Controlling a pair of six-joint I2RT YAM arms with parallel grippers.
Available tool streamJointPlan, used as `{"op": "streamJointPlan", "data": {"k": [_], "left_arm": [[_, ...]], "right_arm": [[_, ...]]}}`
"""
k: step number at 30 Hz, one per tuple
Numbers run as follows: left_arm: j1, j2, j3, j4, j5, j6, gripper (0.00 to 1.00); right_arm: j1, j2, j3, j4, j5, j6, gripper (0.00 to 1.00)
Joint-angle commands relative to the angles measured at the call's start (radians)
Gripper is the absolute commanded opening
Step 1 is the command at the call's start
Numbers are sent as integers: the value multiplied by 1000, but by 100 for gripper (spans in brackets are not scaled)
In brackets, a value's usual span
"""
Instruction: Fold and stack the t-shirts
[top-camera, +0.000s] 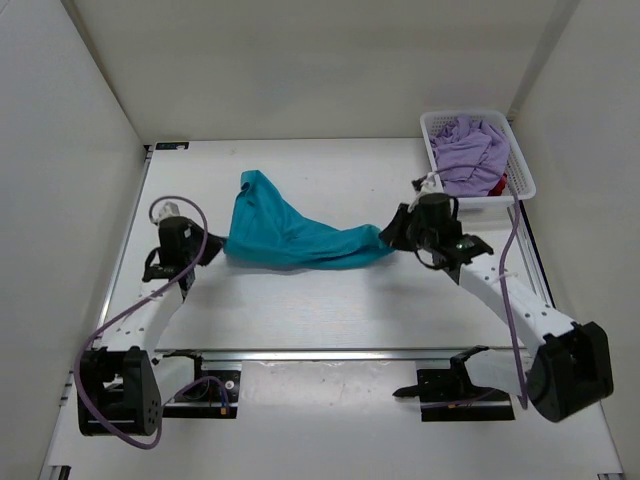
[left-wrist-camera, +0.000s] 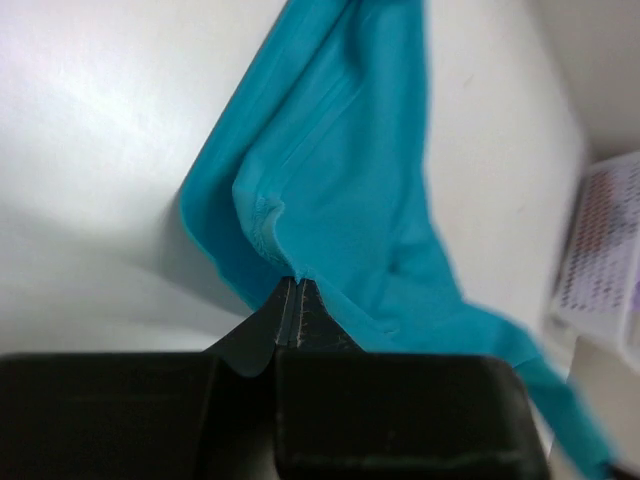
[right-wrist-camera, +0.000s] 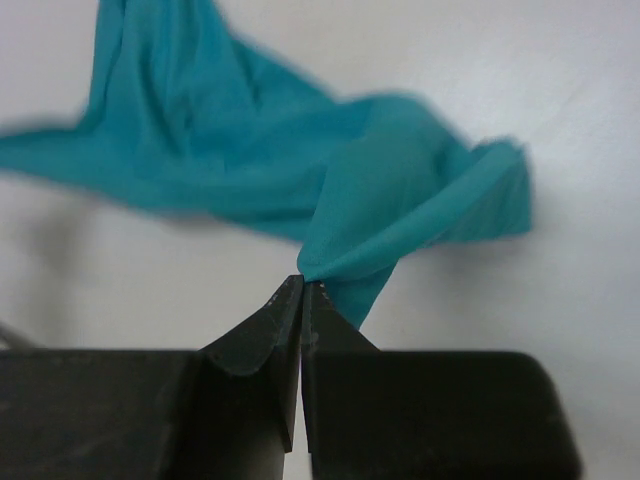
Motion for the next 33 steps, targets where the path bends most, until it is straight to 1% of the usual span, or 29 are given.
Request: {"op": "streamJointPlan", "data": {"k": [1,2,3,4,5,6,8,10,11,12,13,15,16,18,21,23,24,25,26,28,32,33], "left_arm": [[78,-40,113,-74,61,111,0],[108,-48,115,-82,75,134,0],[125,-59,127,-83,79,143,0],[148,-53,137,-94,76,160,0],[155,-50,148,-100,79,170,0],[179,-45,145,-92,83,168,0],[185,-24,167,-69,127,168,0],[185,15,200,-76,139,175,0],[182,41,229,-86,147,184,0],[152,62,255,-94,141,195,0],[139,73,266,-98,132,203,0],[106,98,306,-109,109,218,0],[90,101,309,-102,103,217,0],[73,101,296,-79,101,209,0],[44,110,271,-66,107,200,0],[37,110,260,-59,113,200,0],[35,114,259,-65,110,204,0],[-3,111,256,-60,106,201,0],[-9,113,256,-59,106,200,0],[-22,116,257,-54,107,197,0],[-32,125,269,-46,115,192,0],[-29,130,269,-43,119,189,0]], "right_arm": [[157,-101,-118,-129,85,-10,0],[210,-122,-171,-160,100,10,0],[235,-127,-198,-199,98,16,1],[275,-144,-228,-242,96,22,7],[280,-155,-238,-268,107,30,13],[279,-164,-236,-310,119,23,16],[242,-216,-220,-339,143,7,30],[184,-256,-239,-295,93,-2,35],[145,-262,-246,-286,66,-4,36],[127,-255,-265,-255,14,-5,36],[131,-245,-272,-243,-13,-4,36],[166,-203,-292,-223,-4,16,35],[203,-190,-301,-217,-4,16,36],[237,-146,-324,-165,-8,38,37],[199,-101,-344,-48,-8,65,37],[158,-84,-347,5,27,70,38],[124,-69,-344,13,30,61,39],[107,-45,-332,35,59,52,39],[101,-28,-319,49,77,49,39],[79,53,-283,76,117,15,39],[19,172,-238,187,-19,7,33],[22,189,-229,220,-40,9,27]]}}
